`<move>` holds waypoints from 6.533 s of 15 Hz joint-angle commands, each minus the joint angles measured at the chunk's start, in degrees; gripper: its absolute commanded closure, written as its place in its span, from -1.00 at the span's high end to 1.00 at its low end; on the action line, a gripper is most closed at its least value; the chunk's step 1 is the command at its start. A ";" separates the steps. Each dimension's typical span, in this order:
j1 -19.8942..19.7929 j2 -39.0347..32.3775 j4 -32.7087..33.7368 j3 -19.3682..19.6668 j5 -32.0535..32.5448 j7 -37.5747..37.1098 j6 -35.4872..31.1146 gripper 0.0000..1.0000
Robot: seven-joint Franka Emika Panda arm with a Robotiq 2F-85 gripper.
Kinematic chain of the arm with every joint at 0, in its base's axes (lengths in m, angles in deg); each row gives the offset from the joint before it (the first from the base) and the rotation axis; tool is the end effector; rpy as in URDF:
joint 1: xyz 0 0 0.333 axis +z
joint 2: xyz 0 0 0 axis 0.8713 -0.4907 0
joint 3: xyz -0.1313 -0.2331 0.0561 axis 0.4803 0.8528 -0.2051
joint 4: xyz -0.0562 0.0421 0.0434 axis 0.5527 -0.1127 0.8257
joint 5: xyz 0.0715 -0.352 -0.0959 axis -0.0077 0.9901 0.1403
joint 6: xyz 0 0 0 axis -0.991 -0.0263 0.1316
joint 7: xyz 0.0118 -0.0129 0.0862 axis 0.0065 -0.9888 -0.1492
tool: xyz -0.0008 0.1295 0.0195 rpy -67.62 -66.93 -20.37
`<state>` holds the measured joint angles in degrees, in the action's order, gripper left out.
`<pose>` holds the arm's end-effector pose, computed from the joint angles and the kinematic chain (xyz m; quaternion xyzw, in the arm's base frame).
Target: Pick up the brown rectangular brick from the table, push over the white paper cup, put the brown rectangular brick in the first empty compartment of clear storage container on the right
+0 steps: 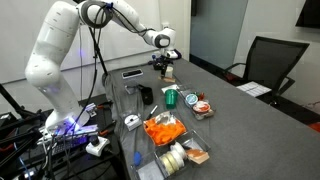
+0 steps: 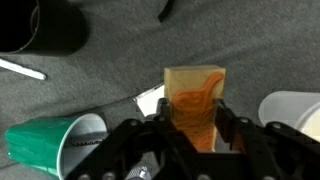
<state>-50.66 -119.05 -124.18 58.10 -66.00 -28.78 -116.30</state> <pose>0.6225 0.1058 0.1726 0.9501 -0.2920 -0.1025 0.0386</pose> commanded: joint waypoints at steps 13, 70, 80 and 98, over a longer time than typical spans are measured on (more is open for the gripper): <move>-1.35 0.28 5.08 0.95 -0.70 1.41 2.43 -0.07; -17.88 7.88 5.84 3.10 -25.42 12.93 21.62 -0.57; -16.57 6.31 5.66 3.34 -25.75 9.12 19.87 -0.07; -20.39 -13.22 25.63 2.29 -30.74 1.49 19.77 -0.57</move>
<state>-70.23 -126.97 -105.36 61.35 -95.77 -24.21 -96.96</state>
